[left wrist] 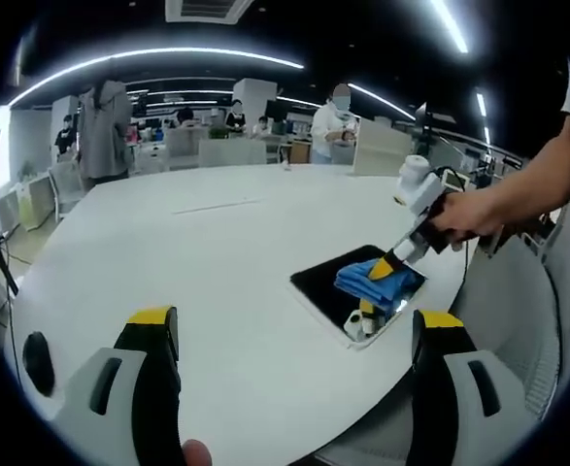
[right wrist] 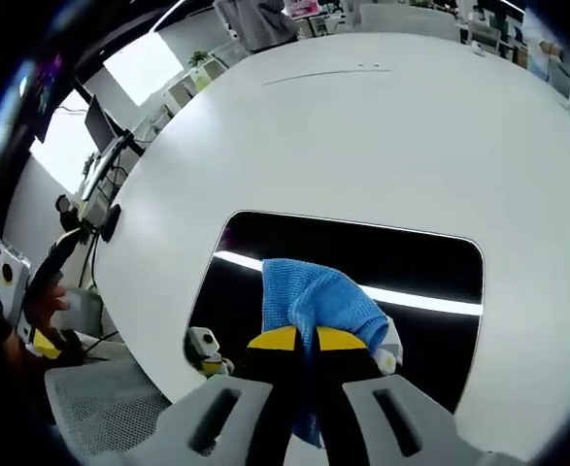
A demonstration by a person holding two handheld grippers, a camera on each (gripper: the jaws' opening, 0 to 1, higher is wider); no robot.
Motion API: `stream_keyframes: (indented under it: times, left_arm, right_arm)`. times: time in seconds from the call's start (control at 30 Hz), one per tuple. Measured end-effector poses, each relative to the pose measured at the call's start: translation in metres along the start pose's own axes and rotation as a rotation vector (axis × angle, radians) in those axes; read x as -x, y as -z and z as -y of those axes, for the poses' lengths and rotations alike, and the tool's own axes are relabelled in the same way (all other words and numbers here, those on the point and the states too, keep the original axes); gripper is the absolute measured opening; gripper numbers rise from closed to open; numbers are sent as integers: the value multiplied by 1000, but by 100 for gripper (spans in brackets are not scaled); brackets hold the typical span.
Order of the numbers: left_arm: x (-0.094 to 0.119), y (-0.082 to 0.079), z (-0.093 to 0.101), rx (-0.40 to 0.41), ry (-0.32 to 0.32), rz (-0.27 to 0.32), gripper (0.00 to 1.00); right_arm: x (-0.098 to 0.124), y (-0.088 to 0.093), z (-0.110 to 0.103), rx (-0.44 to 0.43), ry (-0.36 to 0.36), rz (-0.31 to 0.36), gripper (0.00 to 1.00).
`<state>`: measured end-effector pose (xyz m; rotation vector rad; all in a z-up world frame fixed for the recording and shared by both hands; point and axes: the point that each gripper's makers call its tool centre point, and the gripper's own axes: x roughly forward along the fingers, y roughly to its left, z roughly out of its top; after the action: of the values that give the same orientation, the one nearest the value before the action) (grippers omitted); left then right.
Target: Wipe the mirror surface with the cleaning cloth until all visible marks leave the cleaned area.
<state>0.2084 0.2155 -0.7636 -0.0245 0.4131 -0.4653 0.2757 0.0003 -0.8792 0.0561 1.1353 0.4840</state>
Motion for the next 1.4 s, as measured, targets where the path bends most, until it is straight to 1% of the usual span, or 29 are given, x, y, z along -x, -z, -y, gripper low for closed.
stream_keyframes:
  times: [0.13, 0.27, 0.37, 0.5, 0.63, 0.8, 0.83, 0.9, 1.03, 1.4]
  left_arm:
    - [-1, -4, 2, 7, 1, 11, 99]
    - [-3, -1, 0, 8, 0, 6, 99]
    - [-3, -1, 2, 12, -2, 2, 99]
    - [-2, -1, 3, 14, -3, -1, 99]
    - [-3, -4, 0, 15, -9, 3, 99]
    - [-4, -9, -2, 9, -13, 10, 99]
    - [-4, -13, -1, 1, -14, 25, 99]
    - [-5, -14, -1, 9, -15, 29, 99]
    - [-7, -11, -2, 5, -8, 20, 99]
    - [-10, -14, 2, 0, -1, 21, 99]
  right_arm:
    - [-4, -13, 6, 21, 17, 4, 0]
    - [-9, -25, 10, 15, 24, 7, 0]
    - [-13, -34, 13, 24, 33, 12, 0]
    - [-16, -42, 16, 21, 37, 13, 0]
    - [-16, -41, 15, 25, 37, 8, 0]
    - [-15, -42, 17, 27, 20, 0, 0]
    - [-15, -42, 18, 25, 21, -3, 0]
    - [-14, -40, 20, 23, 22, -1, 0]
    - [-10, -40, 29, 17, 35, -1, 0]
    - [-2, -36, 49, 1, 56, -1, 0]
